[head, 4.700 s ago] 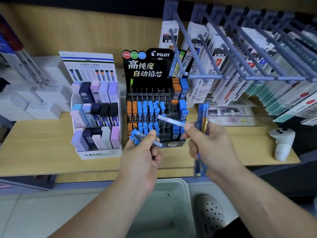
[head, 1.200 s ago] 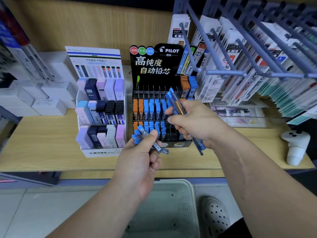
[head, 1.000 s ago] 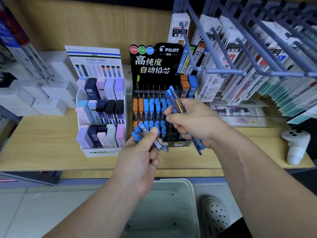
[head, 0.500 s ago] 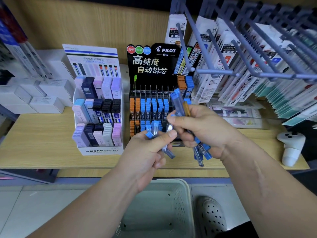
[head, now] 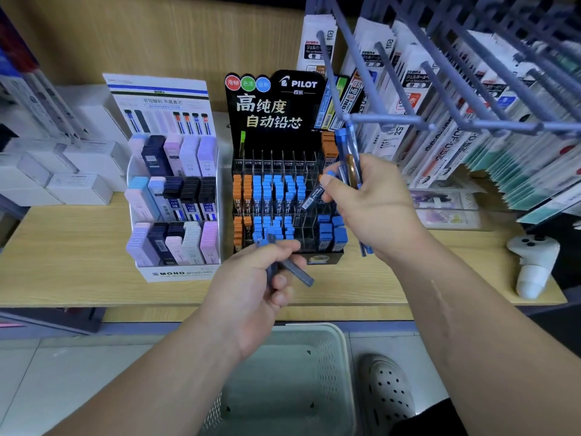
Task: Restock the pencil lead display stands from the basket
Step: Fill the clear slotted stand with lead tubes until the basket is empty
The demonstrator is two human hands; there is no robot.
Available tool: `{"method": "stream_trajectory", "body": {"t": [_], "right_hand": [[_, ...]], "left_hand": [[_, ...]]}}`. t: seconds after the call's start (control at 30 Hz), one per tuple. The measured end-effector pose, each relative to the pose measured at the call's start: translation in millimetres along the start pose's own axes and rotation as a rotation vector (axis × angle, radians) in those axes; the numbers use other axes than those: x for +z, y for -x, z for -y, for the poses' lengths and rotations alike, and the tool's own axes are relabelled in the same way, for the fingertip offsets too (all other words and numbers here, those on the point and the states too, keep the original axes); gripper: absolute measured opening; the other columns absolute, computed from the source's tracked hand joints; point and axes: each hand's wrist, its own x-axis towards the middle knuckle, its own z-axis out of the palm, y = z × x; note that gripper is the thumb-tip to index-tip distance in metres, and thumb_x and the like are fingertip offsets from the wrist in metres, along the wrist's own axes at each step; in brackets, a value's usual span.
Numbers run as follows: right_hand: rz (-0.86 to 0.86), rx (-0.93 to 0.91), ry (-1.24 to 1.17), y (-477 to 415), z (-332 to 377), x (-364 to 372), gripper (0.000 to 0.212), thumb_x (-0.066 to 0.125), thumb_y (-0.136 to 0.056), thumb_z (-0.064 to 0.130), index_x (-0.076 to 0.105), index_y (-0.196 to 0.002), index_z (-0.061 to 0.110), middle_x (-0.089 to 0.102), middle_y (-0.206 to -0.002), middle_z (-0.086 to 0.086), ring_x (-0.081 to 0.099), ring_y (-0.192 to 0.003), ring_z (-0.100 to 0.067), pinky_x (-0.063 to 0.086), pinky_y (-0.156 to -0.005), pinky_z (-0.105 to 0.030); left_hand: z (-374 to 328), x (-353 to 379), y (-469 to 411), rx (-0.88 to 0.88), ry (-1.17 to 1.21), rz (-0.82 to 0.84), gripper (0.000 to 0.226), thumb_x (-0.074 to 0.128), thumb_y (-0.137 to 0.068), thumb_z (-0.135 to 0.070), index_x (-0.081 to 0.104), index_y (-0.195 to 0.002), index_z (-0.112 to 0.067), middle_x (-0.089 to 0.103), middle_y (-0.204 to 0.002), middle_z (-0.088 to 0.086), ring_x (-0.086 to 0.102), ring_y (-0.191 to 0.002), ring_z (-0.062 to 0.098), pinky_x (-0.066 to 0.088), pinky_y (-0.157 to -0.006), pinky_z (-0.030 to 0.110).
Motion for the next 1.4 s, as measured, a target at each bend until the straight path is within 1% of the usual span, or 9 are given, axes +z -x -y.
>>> {"method": "stream_trajectory", "body": {"t": [0.07, 0.2, 0.3, 0.43, 0.67, 0.73, 0.9, 1.1, 1.4], "right_hand": [[0.016, -0.015, 0.074, -2, 0, 1, 0.004, 0.068, -0.093, 0.028, 0.066, -0.090, 0.030, 0.073, -0.073, 0.010, 0.059, -0.060, -0.005, 0.051, -0.066, -0.032], [0.046, -0.031, 0.122, 1, 2, 3, 0.002, 0.066, -0.096, 0.026, 0.066, -0.097, 0.025, 0.072, -0.075, 0.009, 0.064, -0.077, -0.005, 0.048, -0.072, -0.019], [0.055, -0.046, 0.138, 2, 5, 4, 0.002, 0.065, -0.096, 0.024, 0.066, -0.098, 0.023, 0.072, -0.079, 0.006, 0.066, -0.082, -0.011, 0.051, -0.077, -0.028], [0.152, -0.013, 0.134, 3, 6, -5, 0.006, 0.067, -0.095, 0.024, 0.066, -0.089, 0.026, 0.073, -0.073, 0.009, 0.058, -0.057, 0.004, 0.043, -0.064, -0.025], [0.235, 0.008, 0.256, 7, -2, 4, 0.004, 0.069, -0.094, 0.023, 0.066, -0.094, 0.020, 0.073, -0.077, 0.008, 0.060, -0.066, 0.011, 0.040, -0.053, -0.008], [0.244, -0.001, 0.313, 6, -3, 9, 0.007, 0.069, -0.094, 0.023, 0.064, -0.096, 0.018, 0.073, -0.080, 0.006, 0.060, -0.066, 0.010, 0.042, -0.054, -0.009], [0.204, -0.023, 0.441, 4, 0, 17, 0.015, 0.068, -0.094, 0.026, 0.061, -0.100, 0.015, 0.070, -0.092, -0.002, 0.064, -0.087, -0.022, 0.052, -0.073, -0.033], [0.256, 0.006, 0.499, 3, 1, 18, 0.011, 0.070, -0.094, 0.028, 0.061, -0.093, 0.021, 0.059, -0.078, 0.010, 0.052, -0.064, -0.007, 0.032, -0.049, -0.021], [0.163, -0.042, 0.615, 2, -7, 25, 0.020, 0.072, -0.091, 0.030, 0.060, -0.094, 0.014, 0.068, -0.091, -0.004, 0.062, -0.079, -0.025, 0.045, -0.061, -0.032]], "left_hand": [[-1, -2, 1, 0.022, -0.022, 0.021, 0.020, 0.064, -0.091, -0.007, 0.067, -0.108, 0.002, 0.069, -0.082, 0.016, 0.038, -0.045, 0.007, 0.028, -0.039, 0.018], [-2, -3, 2, 0.057, -0.038, 0.054, 0.005, 0.065, -0.091, -0.009, 0.061, -0.093, -0.007, 0.070, -0.083, 0.018, 0.037, -0.041, 0.005, 0.027, -0.038, 0.017], [-3, -4, 2, 0.084, -0.026, 0.030, 0.006, 0.064, -0.091, -0.010, 0.059, -0.091, -0.010, 0.072, -0.084, 0.018, 0.036, -0.040, 0.006, 0.027, -0.037, 0.016], [-5, -7, 1, 0.117, -0.020, -0.035, 0.007, 0.064, -0.094, -0.015, 0.058, -0.094, -0.011, 0.072, -0.077, 0.013, 0.032, -0.041, 0.007, 0.025, -0.037, 0.017], [-3, -9, 0, 0.122, -0.043, -0.063, 0.008, 0.064, -0.095, -0.017, 0.057, -0.096, -0.013, 0.072, -0.075, 0.012, 0.030, -0.042, 0.009, 0.023, -0.040, 0.020], [-3, -9, 0, 0.122, -0.045, -0.065, 0.008, 0.064, -0.095, -0.017, 0.057, -0.095, -0.013, 0.072, -0.075, 0.012, 0.031, -0.041, 0.008, 0.023, -0.040, 0.020], [-4, -12, 0, 0.120, -0.042, -0.063, 0.007, 0.063, -0.095, -0.017, 0.057, -0.094, -0.013, 0.072, -0.077, 0.012, 0.032, -0.040, 0.008, 0.024, -0.039, 0.019], [-4, -12, -1, 0.124, -0.038, -0.058, 0.008, 0.063, -0.095, -0.016, 0.057, -0.091, -0.012, 0.071, -0.075, 0.013, 0.031, -0.039, 0.008, 0.024, -0.038, 0.019], [-5, -12, 1, 0.123, -0.023, -0.052, 0.007, 0.064, -0.094, -0.016, 0.059, -0.091, -0.012, 0.072, -0.078, 0.014, 0.031, -0.040, 0.008, 0.024, -0.039, 0.019]]}}
